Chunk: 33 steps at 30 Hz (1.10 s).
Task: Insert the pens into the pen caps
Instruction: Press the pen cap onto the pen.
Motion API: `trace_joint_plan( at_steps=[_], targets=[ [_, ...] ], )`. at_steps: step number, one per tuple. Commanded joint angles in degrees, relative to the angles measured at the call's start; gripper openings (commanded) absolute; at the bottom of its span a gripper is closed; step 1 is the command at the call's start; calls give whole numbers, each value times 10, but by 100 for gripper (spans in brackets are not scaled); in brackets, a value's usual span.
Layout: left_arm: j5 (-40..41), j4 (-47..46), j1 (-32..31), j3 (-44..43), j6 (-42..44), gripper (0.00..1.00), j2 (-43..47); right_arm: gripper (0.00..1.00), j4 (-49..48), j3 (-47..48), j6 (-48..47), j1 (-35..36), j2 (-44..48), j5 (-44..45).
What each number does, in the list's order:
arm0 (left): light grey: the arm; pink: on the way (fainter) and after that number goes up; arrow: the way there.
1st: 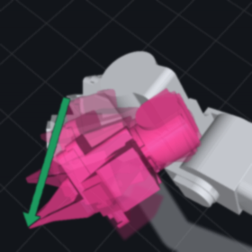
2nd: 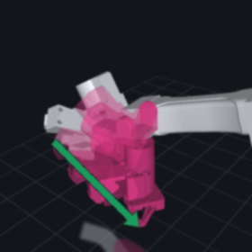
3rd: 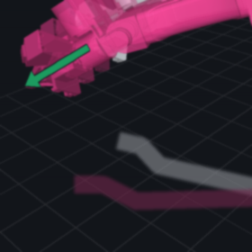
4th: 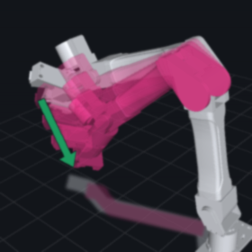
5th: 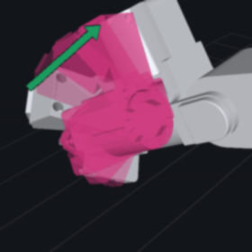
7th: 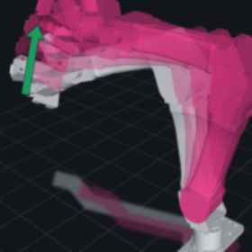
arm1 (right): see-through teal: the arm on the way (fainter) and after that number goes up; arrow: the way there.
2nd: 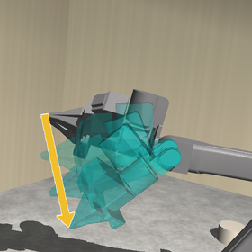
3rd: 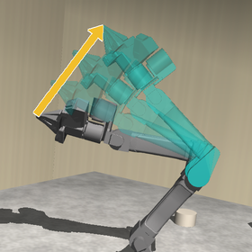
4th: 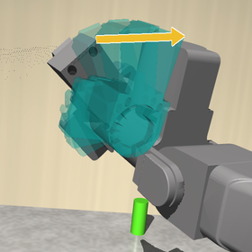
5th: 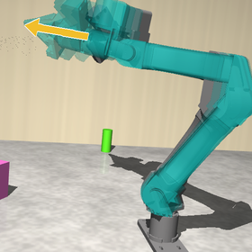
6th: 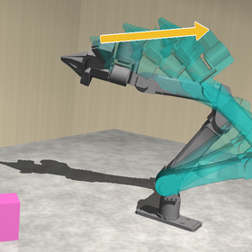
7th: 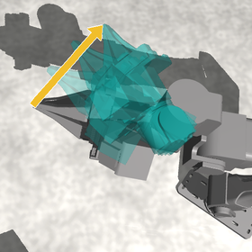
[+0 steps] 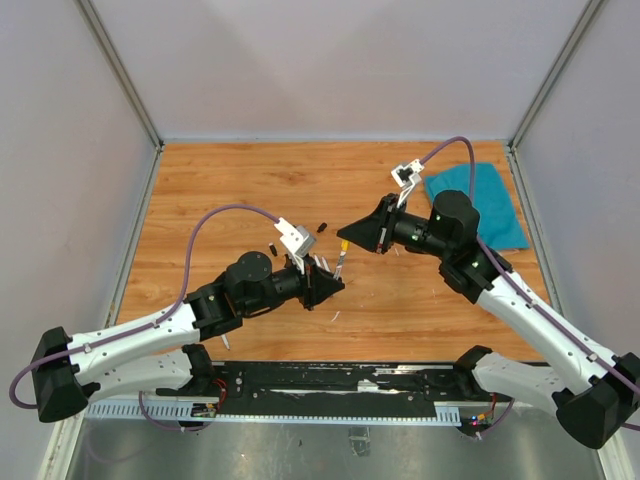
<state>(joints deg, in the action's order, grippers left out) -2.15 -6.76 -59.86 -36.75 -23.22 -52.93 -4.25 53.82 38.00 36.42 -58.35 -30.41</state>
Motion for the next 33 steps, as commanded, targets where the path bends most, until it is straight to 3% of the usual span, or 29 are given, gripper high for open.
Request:
trace_joint_plan(
  at_steps=[1, 3, 23, 33],
  targets=[
    [4, -20, -5, -18, -3, 0, 5, 6, -21, -20, -11, 12, 6, -8],
    [9, -31, -6, -16, -8, 1, 13, 1, -28, -33, -18, 20, 10, -6],
    [18, -152, -6, 5, -20, 1, 93, 1, 25, -110, -75, 142, 32, 73],
    [19, -183, -6, -7, -1, 1, 114, 0, 28, -184, -31, 195, 52, 89]
  ],
)
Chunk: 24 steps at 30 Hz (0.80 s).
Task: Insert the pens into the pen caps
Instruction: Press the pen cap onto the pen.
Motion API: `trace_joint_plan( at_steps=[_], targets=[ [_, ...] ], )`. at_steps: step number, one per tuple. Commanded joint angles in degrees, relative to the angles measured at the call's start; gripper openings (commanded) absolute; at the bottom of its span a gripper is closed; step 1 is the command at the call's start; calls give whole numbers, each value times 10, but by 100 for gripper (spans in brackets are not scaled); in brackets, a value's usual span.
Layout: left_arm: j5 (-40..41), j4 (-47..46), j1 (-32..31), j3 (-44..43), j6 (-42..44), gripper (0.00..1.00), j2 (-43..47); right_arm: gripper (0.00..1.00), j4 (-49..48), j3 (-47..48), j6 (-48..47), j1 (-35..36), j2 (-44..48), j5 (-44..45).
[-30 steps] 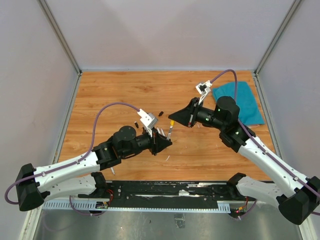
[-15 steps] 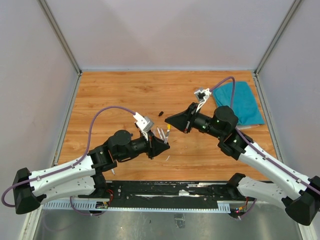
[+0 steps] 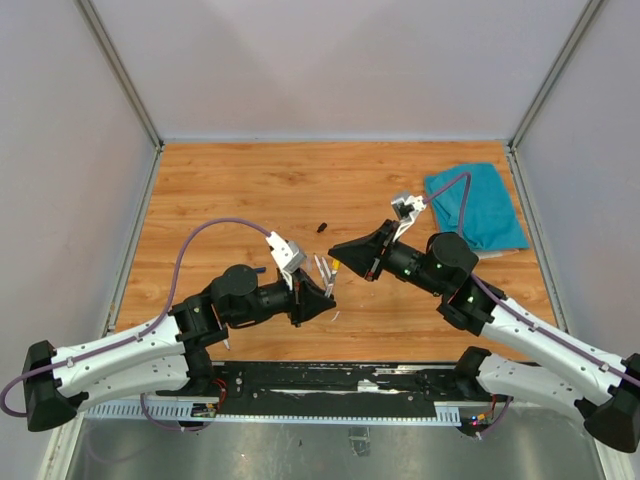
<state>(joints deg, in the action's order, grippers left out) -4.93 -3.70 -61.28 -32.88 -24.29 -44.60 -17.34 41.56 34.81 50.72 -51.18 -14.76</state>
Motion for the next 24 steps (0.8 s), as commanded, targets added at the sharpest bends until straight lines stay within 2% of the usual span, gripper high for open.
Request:
trace_joint_plan(
  at_steps=[1, 13, 24],
  targets=[
    [47, -216, 8, -46, 10, 1, 31, 1, 159, -65, 4, 60, -18, -63],
    [47, -233, 9, -60, 7, 0, 29, 1, 118, -126, 36, 114, -21, -16],
    [51, -246, 9, -55, -2, 0, 41, 1, 156, -139, 22, 116, 22, 46]
  ],
)
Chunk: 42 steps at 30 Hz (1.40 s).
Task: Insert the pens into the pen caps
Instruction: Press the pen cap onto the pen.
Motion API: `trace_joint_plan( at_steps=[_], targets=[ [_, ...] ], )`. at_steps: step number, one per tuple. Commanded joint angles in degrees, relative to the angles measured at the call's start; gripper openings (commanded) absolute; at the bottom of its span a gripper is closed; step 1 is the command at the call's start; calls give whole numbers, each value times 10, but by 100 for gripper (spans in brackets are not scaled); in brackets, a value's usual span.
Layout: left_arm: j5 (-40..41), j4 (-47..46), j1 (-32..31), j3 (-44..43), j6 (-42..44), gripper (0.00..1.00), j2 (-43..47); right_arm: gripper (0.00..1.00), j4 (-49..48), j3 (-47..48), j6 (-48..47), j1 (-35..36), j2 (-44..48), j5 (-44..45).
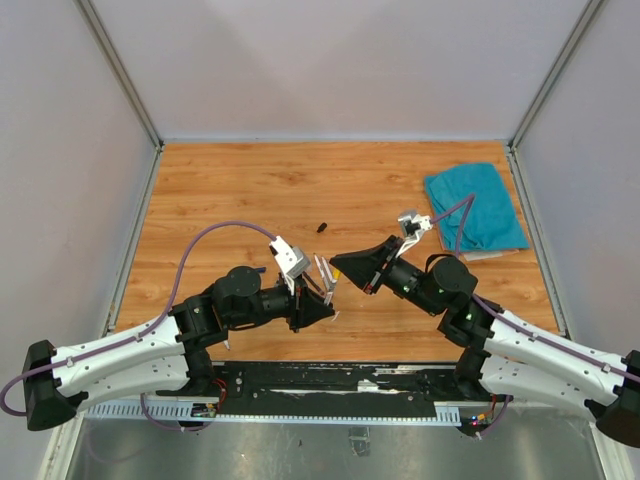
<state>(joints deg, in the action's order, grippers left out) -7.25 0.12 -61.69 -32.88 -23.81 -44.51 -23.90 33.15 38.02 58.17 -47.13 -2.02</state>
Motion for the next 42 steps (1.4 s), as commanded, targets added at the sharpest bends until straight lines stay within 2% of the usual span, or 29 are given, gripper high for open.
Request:
trace_joint_plan(
  at_steps=[1, 6, 18, 26, 30, 37, 42],
  targets=[
    [73, -287, 13, -55, -7, 0, 41, 1, 217, -59, -7, 43, -18, -81],
    [69, -295, 12, -63, -8, 1, 44, 1, 215, -77, -1, 63, -22, -62],
    [70, -295, 13, -72, -5, 0, 43, 0, 235, -104, -28, 159, -29, 63],
    [71, -293, 13, -72, -4, 1, 43, 1, 213, -131, -7, 182, -24, 77],
    [70, -283, 13, -66, -4, 1, 43, 1, 231, -103, -20, 183, -2, 93],
    [53, -236, 13, -45, -6, 1, 27, 1, 258, -15, -59, 179, 24, 172],
    [52, -209, 13, -9, -13, 1, 36, 8, 275, 36, -59, 158, 33, 210]
  ],
)
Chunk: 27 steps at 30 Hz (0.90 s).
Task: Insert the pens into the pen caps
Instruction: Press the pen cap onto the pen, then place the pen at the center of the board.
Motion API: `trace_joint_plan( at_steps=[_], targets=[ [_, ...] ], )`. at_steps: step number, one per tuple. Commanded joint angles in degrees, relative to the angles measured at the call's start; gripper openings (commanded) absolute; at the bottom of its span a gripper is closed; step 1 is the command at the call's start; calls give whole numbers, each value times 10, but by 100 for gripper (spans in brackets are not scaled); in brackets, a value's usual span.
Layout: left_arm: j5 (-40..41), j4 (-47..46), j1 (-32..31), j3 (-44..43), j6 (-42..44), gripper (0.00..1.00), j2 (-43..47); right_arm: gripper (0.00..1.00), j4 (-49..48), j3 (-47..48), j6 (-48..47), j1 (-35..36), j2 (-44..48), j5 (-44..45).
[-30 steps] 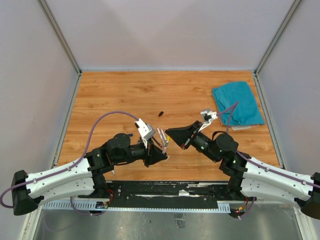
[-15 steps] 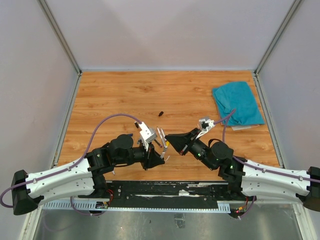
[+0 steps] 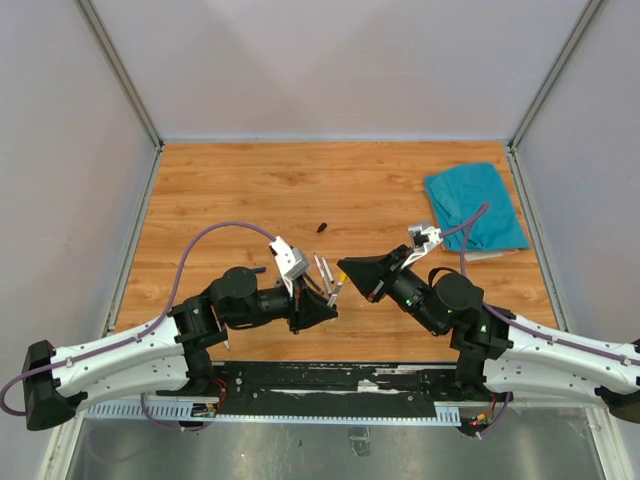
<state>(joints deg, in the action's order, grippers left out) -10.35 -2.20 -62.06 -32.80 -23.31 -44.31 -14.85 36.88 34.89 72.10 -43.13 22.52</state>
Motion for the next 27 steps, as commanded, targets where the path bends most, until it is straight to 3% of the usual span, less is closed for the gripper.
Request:
trace_joint_plan(
  at_steps=[1, 3, 10, 16, 21, 24, 27],
  targets=[
    [82, -182, 17, -2, -19, 1, 36, 9, 184, 9, -32, 14, -5, -28],
    [75, -173, 17, 11, -18, 1, 37, 14, 184, 35, -46, 5, -3, -14],
    [55, -148, 16, 64, -4, 1, 28, 46, 197, 127, -114, -5, 0, 64],
    [91, -107, 16, 90, -8, 0, 45, 57, 237, 134, -140, -5, 43, 116],
    [128, -71, 16, 83, -19, 1, 38, 67, 361, 151, -145, -12, 41, 169],
    [169, -26, 17, 52, -24, 1, 7, 69, 479, 195, -139, -86, -15, 111],
    [207, 12, 17, 17, -24, 0, -27, 70, 525, 198, -127, -209, -53, -47]
  ],
)
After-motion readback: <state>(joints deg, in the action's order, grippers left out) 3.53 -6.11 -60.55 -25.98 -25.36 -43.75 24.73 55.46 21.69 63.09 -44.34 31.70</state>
